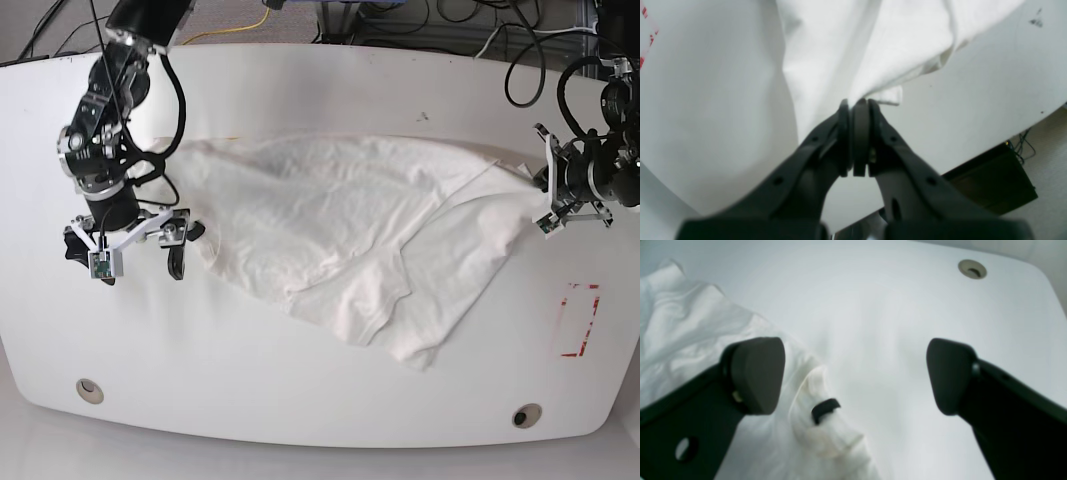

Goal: Layout the t-shirt on the table in an organized manner, then fold the t-shirt properly
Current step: 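Lower the shirt and regrasp the hem with the right gripper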

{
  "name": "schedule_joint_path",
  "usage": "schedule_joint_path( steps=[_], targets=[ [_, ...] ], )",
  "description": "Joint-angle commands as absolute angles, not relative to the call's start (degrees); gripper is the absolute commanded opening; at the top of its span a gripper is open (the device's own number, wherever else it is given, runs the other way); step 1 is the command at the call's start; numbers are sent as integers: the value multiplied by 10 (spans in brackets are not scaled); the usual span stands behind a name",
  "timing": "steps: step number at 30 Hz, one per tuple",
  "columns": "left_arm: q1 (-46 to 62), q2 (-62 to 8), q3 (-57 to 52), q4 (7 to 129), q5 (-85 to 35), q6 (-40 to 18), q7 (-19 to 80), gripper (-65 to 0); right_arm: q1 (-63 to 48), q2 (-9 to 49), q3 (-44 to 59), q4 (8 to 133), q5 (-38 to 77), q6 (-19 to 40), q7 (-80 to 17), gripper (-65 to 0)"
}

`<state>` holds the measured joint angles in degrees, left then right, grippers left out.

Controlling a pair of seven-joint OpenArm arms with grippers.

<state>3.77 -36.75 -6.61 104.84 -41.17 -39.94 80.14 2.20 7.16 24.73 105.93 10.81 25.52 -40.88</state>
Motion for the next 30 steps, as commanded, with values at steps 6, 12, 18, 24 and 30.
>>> schedule_joint_path(
  steps=[6,12,18,24,30],
  targets=[
    [29,-381,-73,1055,-412,-400,800,-646,139,78,219,896,114,257,-395,0],
    [29,-381,-73,1055,-412,-400,800,-647,207,79,189,773,113,257,-394,0],
    [27,-381,-73,1055,-412,-400,800,-647,241,79,156,672,113,257,-371,0],
    [25,-381,-73,1055,-412,-400,800,-647,242,84,124,609,113,257,-334,0],
    [24,-381,-73,1055,-412,-400,800,-647,228,87,92,580,118,258,-313,0]
  ],
)
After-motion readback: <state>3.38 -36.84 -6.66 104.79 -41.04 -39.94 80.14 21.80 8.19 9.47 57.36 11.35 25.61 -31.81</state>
